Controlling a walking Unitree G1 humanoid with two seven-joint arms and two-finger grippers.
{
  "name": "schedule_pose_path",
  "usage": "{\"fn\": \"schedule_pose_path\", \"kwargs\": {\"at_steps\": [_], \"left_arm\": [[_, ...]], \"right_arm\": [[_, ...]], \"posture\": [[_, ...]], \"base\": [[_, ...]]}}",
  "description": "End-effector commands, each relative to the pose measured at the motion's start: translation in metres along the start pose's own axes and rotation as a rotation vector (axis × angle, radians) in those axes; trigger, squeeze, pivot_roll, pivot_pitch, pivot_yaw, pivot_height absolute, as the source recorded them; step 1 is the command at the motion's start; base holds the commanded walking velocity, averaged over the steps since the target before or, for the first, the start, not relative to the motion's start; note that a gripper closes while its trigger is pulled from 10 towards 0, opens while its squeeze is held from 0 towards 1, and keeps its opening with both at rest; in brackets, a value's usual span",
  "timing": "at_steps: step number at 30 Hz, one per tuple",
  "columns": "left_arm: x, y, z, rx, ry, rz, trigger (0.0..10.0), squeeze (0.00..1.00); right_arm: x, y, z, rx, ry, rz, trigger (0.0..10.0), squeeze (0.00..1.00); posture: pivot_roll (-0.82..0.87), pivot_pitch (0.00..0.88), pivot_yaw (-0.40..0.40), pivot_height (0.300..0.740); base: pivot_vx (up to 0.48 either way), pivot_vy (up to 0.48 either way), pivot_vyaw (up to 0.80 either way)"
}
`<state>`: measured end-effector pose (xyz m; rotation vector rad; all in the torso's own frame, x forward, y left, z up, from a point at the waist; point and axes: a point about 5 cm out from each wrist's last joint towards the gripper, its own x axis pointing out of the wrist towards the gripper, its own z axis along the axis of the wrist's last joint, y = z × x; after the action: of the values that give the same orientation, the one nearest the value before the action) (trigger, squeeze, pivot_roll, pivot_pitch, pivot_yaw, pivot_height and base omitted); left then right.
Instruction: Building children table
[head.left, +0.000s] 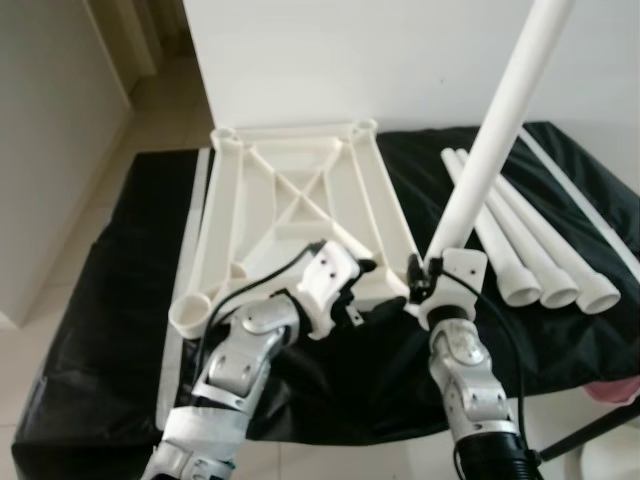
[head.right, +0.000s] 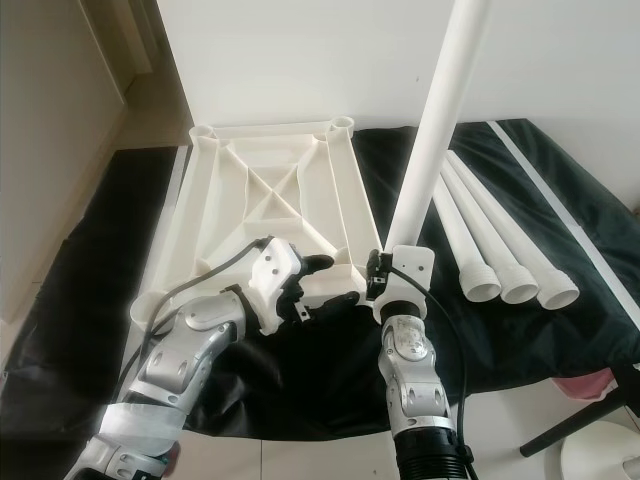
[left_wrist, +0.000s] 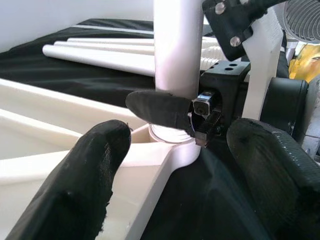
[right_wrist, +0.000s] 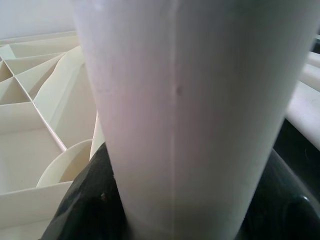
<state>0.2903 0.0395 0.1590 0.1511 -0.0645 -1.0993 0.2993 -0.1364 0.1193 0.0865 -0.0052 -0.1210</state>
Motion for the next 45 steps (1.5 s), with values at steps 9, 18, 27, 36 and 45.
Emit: {"fn": "schedule_pose_path", "kwargs": {"at_steps": [9, 18, 27, 36, 45], "left_arm": [[-0.001, 0.005, -0.003, -0.048, 0.012, 0.071, 10.0, 0.00], [0.000, 0.007, 0.002, 0.039, -0.013, 0.095, 10.0, 0.00], [-0.001, 0.004, 0.002, 0.032, -0.011, 0.056, 10.0, 0.00], [0.001, 0.002, 0.002, 0.040, -0.008, 0.013, 10.0, 0.00], [0.002, 0.001, 0.002, 0.042, -0.009, 0.002, 10.0, 0.00]], "right_arm": [[-0.006, 0.000, -0.016, -0.022, 0.092, -0.006, 10.0, 0.00], [-0.006, -0.001, -0.006, -0.016, 0.049, 0.072, 10.0, 1.00], [-0.009, -0.024, 0.015, -0.026, -0.040, 0.370, 10.0, 0.00], [0.009, -0.034, 0.026, -0.195, -0.033, 0.662, 10.0, 0.00], [0.026, -0.037, 0.027, -0.291, 0.007, 0.755, 10.0, 0.00]], "posture": [[-0.08, 0.009, 0.029, 0.740], [-0.09, 0.007, 0.027, 0.740], [-0.09, 0.004, 0.034, 0.740], [-0.10, 0.000, 0.049, 0.740], [-0.09, 0.000, 0.043, 0.740]], "base": [[0.000, 0.000, 0.00], [0.000, 0.000, 0.00], [0.000, 0.000, 0.00], [0.000, 0.000, 0.00], [0.000, 0.000, 0.00]]}}
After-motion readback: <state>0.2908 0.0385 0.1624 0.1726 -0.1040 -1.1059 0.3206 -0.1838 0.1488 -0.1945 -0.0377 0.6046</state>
